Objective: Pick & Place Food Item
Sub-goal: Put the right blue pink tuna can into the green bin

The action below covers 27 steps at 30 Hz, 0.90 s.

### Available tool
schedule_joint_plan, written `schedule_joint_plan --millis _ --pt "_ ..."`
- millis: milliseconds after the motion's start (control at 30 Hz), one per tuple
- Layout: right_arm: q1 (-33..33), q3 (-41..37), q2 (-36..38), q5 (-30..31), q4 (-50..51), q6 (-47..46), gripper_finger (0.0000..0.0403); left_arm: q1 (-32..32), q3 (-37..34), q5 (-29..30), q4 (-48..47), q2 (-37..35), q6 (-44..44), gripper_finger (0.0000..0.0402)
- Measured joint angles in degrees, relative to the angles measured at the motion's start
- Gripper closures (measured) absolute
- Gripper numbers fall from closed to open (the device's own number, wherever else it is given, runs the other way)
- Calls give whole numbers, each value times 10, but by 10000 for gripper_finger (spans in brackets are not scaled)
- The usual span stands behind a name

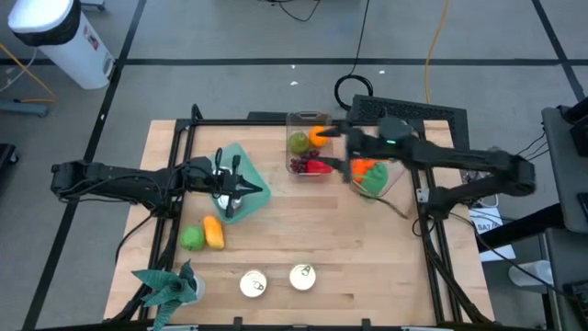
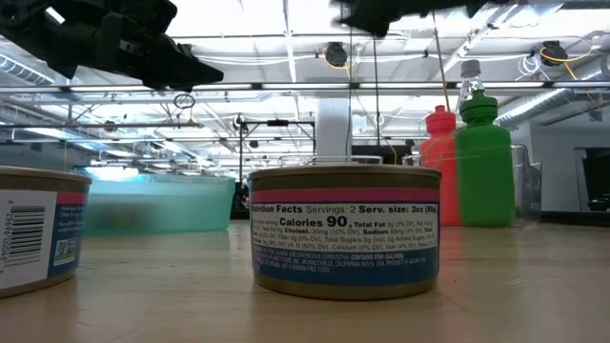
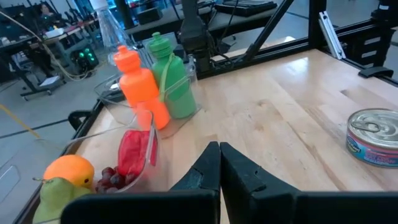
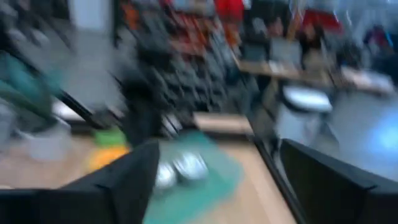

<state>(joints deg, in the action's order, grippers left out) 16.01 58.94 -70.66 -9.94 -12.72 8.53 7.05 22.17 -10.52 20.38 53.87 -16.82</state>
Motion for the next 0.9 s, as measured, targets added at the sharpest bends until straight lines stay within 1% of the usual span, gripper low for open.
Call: schedule_joint_plan --millis 67,100,167,267,300,333,400,467,533,633,767,833,900 --pt "-21 -5 56 -8 12 5 130 0 0 0 0 0 0 398" --pt "-33 -10 81 -7 20 10 161 0 0 0 0 0 0 398" --pt "-53 -26 127 -8 27 12 230 0 0 0 -1 0 0 398" --pt "-77 -73 184 -8 27 5 349 0 0 0 -3 0 5 398" --pt "-83 -93 198 -7 23 3 375 0 0 0 -3 0 9 398" --pt "-88 -116 210 -7 15 -2 386 0 0 0 -3 0 9 398" --pt "-97 -166 222 -7 -23 -24 384 0 0 0 -2 0 9 398" --pt "-103 -215 219 -7 -77 -48 385 0 0 0 7 0 10 398" --pt "-113 -257 199 -6 -125 -66 395 0 0 1 19 0 15 398" --pt "-135 -294 148 -8 -152 -90 399 0 0 1 26 2 25 398" --pt "-182 -288 58 -8 -151 -110 402 0 0 1 26 2 35 398" --pt "-209 -265 7 -8 -129 -110 402 1 0 3 26 2 39 398" --pt "-232 -227 -40 -8 -82 -108 402 1 0 14 26 2 50 398"
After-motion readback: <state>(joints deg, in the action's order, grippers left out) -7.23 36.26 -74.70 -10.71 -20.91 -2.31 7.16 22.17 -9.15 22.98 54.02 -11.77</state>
